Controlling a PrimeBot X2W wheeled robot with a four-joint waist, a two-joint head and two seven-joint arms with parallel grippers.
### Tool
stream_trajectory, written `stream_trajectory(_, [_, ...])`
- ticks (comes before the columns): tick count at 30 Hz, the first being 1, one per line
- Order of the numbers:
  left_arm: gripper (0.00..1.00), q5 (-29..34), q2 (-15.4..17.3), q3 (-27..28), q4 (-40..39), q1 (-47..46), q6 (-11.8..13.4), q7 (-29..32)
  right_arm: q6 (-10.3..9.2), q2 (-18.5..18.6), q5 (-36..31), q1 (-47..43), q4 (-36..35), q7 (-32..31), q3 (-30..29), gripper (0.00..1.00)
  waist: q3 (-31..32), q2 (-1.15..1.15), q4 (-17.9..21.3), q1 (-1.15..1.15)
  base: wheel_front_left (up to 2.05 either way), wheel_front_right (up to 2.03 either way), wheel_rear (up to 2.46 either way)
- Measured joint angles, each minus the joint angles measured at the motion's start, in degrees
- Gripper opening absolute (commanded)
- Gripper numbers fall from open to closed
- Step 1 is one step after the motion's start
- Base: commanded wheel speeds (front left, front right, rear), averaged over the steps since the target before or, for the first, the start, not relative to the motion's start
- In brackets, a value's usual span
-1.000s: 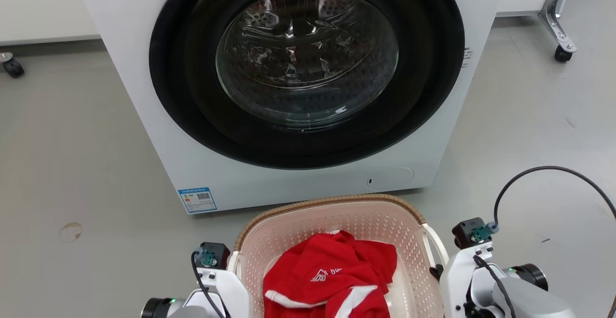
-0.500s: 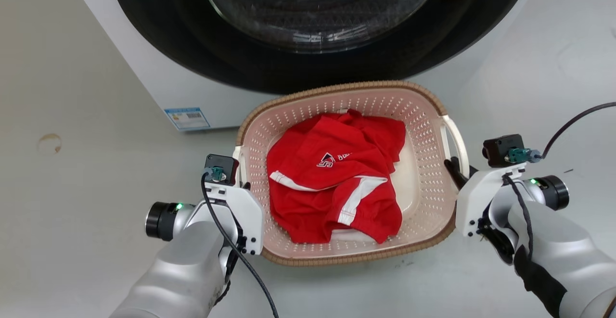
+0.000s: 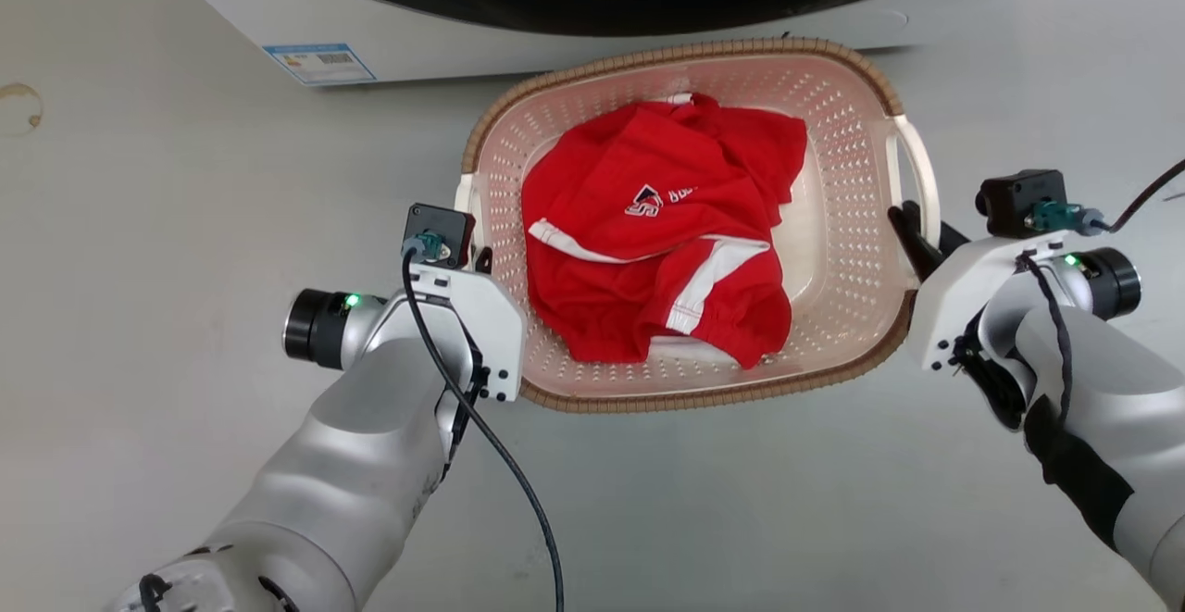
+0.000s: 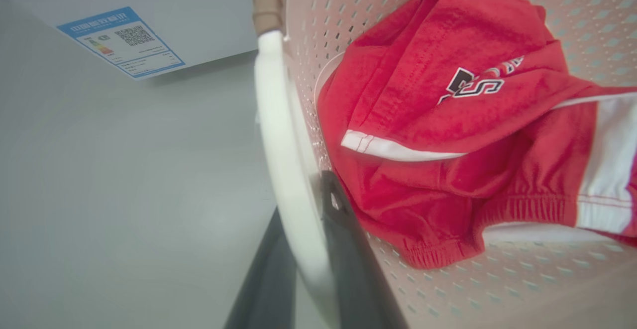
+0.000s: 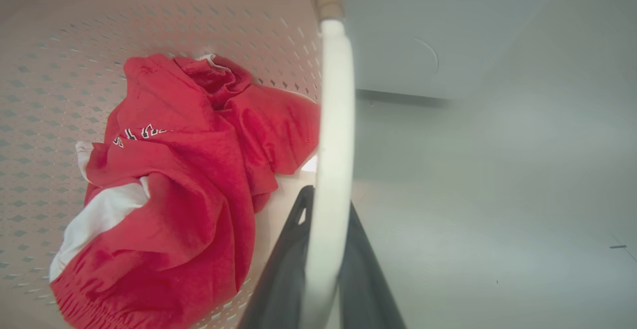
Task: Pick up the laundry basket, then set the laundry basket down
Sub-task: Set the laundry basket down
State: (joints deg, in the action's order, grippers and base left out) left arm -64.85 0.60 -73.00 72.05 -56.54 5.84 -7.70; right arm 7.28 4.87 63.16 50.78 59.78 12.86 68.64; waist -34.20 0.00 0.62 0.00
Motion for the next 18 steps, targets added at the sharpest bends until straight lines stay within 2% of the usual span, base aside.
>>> stream_trajectory(6, [0.00,2.0,0.0,0.0,-0.9,-4.3,1.9,-2.6,0.00,1.8,0.2,4.4,-1.4,0.9,-0.3,0.00,-7.0,0.00,0.1,0.00,0.00,0.00,0.00])
stream_trajectory(18, [0.00,2.9,0.2,0.0,-2.2,-7.5,3.8,-4.5,-0.02,3.1,-3.3,5.5,-3.6,1.4,-3.8,0.00,-14.6,0.00,0.0,0.00,0.00,0.00,0.00])
